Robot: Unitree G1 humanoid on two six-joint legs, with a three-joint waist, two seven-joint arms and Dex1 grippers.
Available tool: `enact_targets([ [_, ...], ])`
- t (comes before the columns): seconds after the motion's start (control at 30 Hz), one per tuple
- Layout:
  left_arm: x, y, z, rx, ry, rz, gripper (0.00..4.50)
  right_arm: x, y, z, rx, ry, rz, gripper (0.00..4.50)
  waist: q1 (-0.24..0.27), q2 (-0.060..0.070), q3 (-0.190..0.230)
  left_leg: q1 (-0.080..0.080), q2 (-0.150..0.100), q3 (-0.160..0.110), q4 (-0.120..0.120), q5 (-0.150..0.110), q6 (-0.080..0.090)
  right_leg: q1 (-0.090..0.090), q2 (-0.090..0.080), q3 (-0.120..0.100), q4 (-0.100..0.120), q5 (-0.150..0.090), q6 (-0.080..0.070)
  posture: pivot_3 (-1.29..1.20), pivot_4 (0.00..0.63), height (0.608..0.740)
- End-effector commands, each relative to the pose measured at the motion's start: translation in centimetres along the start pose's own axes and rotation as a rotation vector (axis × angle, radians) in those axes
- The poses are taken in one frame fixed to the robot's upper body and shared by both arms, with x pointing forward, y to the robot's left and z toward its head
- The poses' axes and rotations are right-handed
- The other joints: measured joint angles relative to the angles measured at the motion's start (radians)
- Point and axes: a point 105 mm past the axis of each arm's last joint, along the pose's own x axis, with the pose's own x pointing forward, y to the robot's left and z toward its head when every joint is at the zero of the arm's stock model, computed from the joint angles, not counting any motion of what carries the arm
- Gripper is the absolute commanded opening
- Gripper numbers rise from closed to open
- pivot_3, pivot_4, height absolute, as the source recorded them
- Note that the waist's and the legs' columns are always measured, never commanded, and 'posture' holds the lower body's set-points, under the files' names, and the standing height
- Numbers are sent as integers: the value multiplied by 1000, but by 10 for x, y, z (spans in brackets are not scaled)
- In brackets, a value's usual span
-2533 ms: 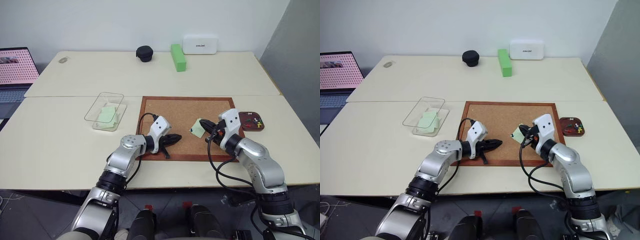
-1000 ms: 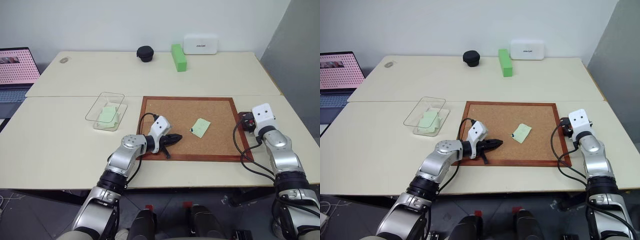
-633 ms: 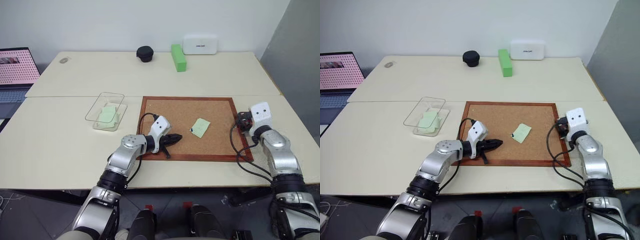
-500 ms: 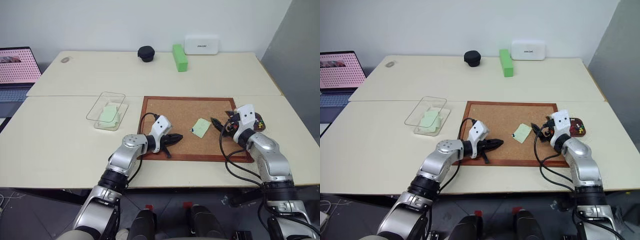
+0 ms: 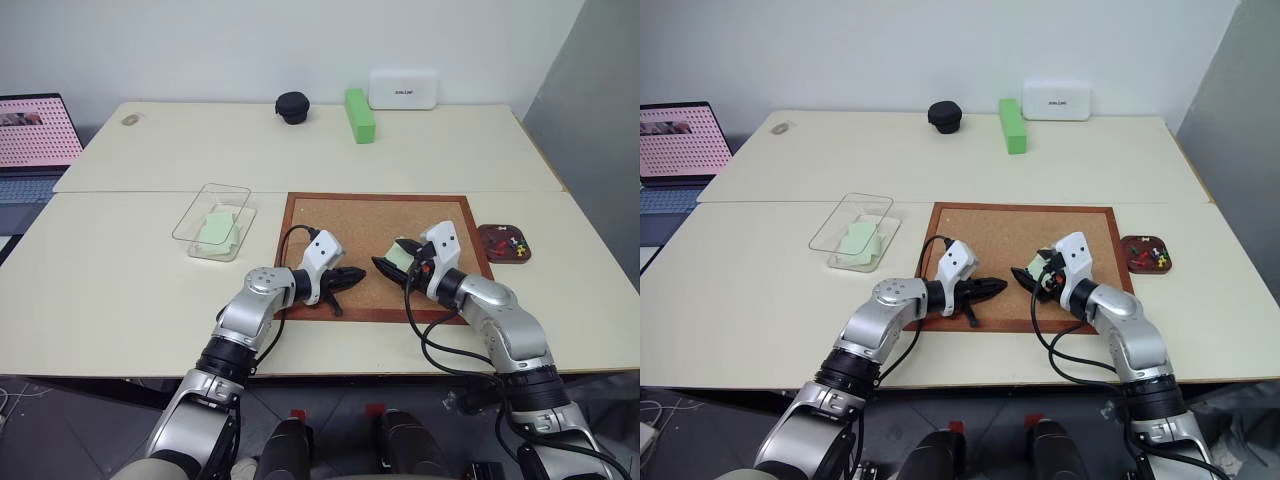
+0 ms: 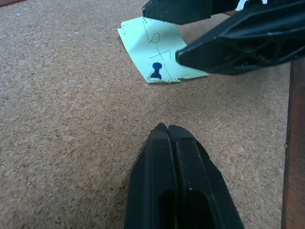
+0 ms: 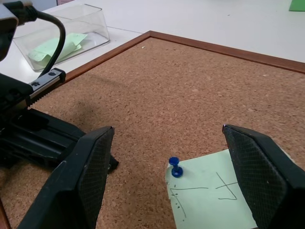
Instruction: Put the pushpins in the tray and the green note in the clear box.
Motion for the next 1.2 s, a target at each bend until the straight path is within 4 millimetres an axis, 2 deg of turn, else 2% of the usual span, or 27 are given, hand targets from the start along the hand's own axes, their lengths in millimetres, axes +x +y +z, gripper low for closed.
enact_targets([
  [0.03,-1,-1,-19,-45,62,6,0,7,-1,0,-68,8,-4,3856,0,0,0,0,0,0,0,0,0,0,0,0,0,0,0,0,150,740],
  [0.07,-1,-1,-20,-46,63,7,0,9,-3,-2,-68,10,-13,3856,0,0,0,0,0,0,0,0,0,0,0,0,0,0,0,0,150,740],
  [0.17,-2,-1,-20,-46,64,7,0,12,-6,-4,-87,12,-30,3370,0,0,0,0,0,0,0,0,0,0,0,0,0,0,0,0,150,740],
  [0.53,-2,-1,-20,-40,66,5,0,15,-5,-4,-81,-8,-22,949,-1,0,0,0,0,0,0,0,0,0,0,0,0,0,0,0,150,740],
  [0.73,-1,-2,-21,-39,70,1,0,14,-2,-3,-75,-14,-10,7,-1,0,0,0,0,0,0,0,0,0,0,0,0,0,0,0,150,740],
  [0.9,-1,-3,-21,-38,70,-1,0,11,-2,2,-86,-29,-10,7,-1,0,0,0,0,0,0,0,0,0,0,0,0,0,0,0,150,740],
  [1.2,-3,-4,-24,-45,73,1,0,-9,-2,44,-174,-101,8,7,0,0,0,-2,0,0,-1,0,0,-2,0,0,-1,0,0,0,150,740],
])
